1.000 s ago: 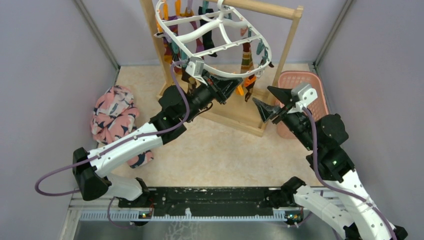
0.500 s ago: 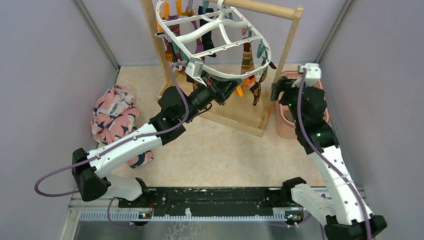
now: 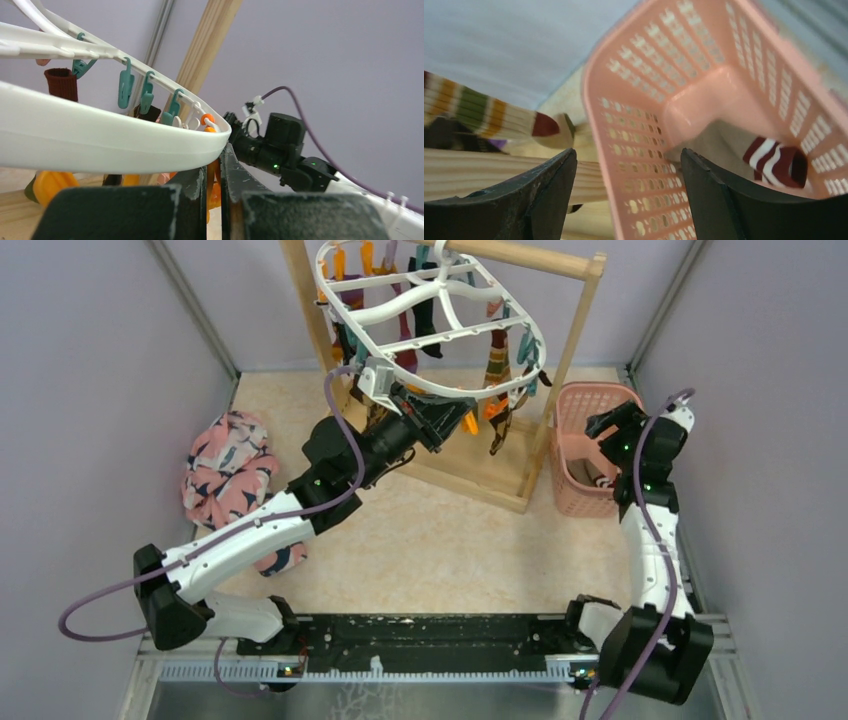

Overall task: Clip the socks to the hanger
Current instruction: Pick up the sock from the bin.

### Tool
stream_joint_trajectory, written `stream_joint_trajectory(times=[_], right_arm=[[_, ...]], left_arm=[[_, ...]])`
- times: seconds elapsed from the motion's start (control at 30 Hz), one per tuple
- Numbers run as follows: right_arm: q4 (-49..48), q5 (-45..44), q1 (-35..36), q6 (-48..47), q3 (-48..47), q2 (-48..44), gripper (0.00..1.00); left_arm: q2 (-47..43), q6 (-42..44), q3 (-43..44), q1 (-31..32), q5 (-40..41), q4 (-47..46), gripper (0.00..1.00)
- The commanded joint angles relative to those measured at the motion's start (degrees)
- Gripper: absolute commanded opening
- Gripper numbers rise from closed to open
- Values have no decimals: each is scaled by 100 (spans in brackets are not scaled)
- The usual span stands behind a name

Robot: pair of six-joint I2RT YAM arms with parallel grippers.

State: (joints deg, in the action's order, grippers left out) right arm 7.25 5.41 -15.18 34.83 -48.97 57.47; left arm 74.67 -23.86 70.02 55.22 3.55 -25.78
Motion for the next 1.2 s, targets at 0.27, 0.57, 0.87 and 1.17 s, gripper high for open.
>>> stream_joint_trajectory(times=[0.27, 0.57, 0.87, 1.17], right_arm=[[65, 100, -39, 915, -583, 2143, 65], [907, -1231, 132, 1285, -1570, 3235, 75], [2187, -1811, 655, 659, -2969, 4565, 82], [2919, -1724, 962, 316, -3215, 5336, 88]], left_arm=[[41, 64, -130, -3, 36, -67, 0], [-30, 126, -202, -5, 68, -83, 0], [-118, 162, -305, -12, 124, -138, 0], [-279, 262, -386, -14, 256, -68, 0]])
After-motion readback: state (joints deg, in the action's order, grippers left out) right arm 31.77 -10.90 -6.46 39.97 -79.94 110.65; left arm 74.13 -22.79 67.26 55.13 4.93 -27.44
